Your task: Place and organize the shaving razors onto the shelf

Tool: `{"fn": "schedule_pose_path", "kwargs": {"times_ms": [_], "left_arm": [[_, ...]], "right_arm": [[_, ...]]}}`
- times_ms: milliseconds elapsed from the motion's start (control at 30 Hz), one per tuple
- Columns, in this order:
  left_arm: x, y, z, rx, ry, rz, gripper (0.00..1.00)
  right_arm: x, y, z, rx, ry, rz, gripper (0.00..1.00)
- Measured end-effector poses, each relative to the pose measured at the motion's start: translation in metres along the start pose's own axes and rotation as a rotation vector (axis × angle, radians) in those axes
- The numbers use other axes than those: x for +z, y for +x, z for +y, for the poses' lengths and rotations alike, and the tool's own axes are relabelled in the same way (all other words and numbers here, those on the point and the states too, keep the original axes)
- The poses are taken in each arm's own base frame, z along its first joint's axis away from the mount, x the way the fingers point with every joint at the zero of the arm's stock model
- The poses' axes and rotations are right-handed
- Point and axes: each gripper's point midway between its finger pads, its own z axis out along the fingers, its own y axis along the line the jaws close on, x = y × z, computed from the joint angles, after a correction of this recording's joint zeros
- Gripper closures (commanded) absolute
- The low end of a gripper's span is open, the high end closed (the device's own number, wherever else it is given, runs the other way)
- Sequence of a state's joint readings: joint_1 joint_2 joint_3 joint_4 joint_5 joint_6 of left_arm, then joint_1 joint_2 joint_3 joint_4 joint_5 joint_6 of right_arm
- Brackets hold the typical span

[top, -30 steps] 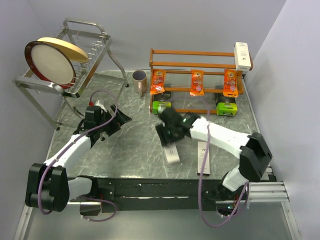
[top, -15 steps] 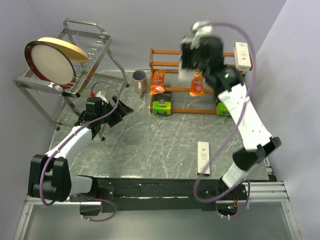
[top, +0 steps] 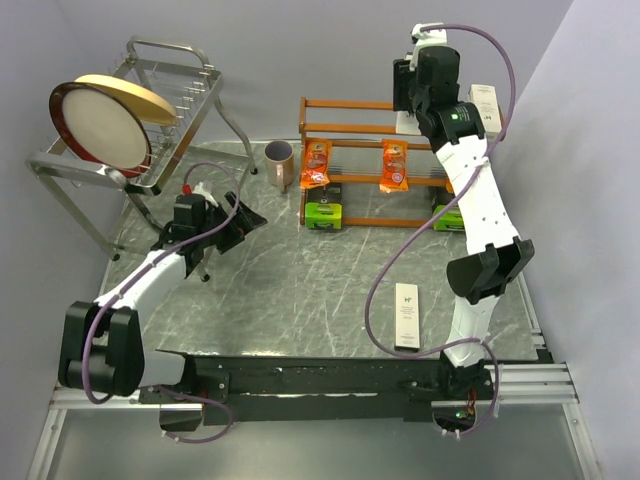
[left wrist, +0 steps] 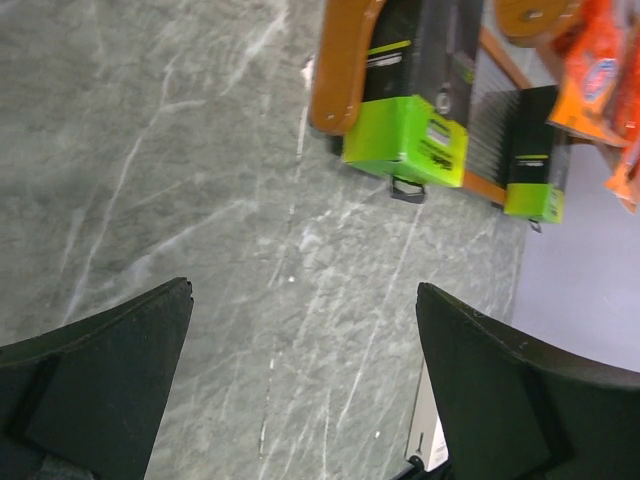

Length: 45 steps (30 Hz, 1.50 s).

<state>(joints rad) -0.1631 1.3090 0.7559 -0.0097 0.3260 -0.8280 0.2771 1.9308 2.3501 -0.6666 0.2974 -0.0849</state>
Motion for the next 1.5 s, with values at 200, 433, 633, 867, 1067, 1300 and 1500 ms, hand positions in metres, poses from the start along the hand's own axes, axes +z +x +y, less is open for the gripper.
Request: {"fn": "schedule_pose_path", "kwargs": {"times_ms": [200, 433, 633, 867, 1067, 1300, 1500], "left_arm": [[0.013, 0.009, 0.017, -0.021, -0.046, 0.041, 0.01], [0.024, 0.007, 0.019, -0.028, -0.059, 0.054, 0.01], [0.029, 0.003, 0.018, -0.026, -0.055, 0.051, 0.0], [0.033, 0.005, 0.022, -0.034, -0.062, 0.058, 0.0], [0.036, 0.008, 0.025, -0.041, -0.067, 0.068, 0.01], [0.04, 0.005, 0.022, -0.041, -0.061, 0.071, 0.01], [0.041, 0.003, 0.021, -0.039, -0.057, 0.068, 0.01]], "right_arm": [[0.015, 0.01, -0.009, 0.004, 0.011, 0.018, 0.42], [0.04, 0.011, -0.01, 0.045, 0.0, -0.012, 0.4], [0.056, 0.016, -0.003, 0.063, -0.018, -0.014, 0.39], [0.067, 0.037, 0.005, 0.078, -0.032, 0.039, 0.39], [0.069, 0.044, 0.008, 0.108, -0.036, 0.058, 0.39], [0.071, 0.048, 0.01, 0.142, -0.035, 0.063, 0.37], [0.071, 0.048, 0.011, 0.161, -0.03, 0.065, 0.37]]}}
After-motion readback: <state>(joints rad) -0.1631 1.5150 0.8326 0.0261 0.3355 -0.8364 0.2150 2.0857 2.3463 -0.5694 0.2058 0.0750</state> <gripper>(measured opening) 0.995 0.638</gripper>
